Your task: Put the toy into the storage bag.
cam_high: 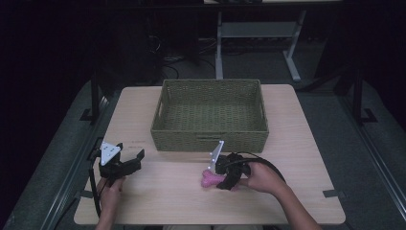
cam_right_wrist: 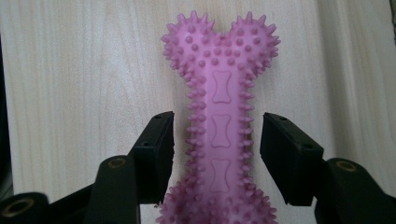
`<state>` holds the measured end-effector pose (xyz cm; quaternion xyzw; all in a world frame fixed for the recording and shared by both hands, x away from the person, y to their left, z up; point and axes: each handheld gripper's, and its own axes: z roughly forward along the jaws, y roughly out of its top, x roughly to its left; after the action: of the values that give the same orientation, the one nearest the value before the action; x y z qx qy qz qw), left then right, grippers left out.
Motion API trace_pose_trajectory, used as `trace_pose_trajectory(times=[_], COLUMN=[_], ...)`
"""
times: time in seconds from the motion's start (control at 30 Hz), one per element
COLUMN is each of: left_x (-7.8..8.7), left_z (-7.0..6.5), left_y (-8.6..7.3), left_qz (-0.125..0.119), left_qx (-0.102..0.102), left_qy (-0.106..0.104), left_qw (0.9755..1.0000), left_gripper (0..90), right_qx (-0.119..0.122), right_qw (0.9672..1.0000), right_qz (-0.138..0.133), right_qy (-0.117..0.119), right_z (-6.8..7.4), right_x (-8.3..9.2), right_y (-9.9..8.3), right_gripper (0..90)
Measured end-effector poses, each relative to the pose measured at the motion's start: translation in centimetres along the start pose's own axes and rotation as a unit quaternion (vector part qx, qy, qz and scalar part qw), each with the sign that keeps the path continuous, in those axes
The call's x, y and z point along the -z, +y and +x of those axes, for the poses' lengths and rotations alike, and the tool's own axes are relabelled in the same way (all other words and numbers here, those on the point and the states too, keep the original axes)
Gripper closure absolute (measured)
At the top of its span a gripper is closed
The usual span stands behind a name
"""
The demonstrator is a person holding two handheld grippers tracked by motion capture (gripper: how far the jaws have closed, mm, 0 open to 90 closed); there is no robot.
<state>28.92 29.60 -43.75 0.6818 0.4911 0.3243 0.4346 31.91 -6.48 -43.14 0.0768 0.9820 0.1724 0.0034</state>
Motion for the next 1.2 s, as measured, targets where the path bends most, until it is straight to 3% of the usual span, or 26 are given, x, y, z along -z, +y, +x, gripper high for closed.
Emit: trace_pose_trajectory(times=[0.53,0.87,1.2], left_x=[0.1,0.1,0.1], left_z=[0.0,0.1,0.1], left_y=[0.0,0.0,0.0], left_qz=[-0.001,-0.002,0.000], left_qx=[-0.001,0.000,0.002], left_qy=[0.001,0.001,0.001], left_qw=[1.0000,1.0000,1.0000], left_gripper=[13.7,13.7,13.7], right_qx=[0.012,0.018,0.002], right_qw=[0.9998,0.9998,0.9999], right_qz=[0.013,0.008,-0.007], right_qy=[-0.009,-0.004,0.010], right_z=[0.2,0.1,-0.6], right_x=[-0.7,-0.6,0.5], right_y=[0.2,0.1,-0.5], right_gripper=[52.4,57.6,58.0])
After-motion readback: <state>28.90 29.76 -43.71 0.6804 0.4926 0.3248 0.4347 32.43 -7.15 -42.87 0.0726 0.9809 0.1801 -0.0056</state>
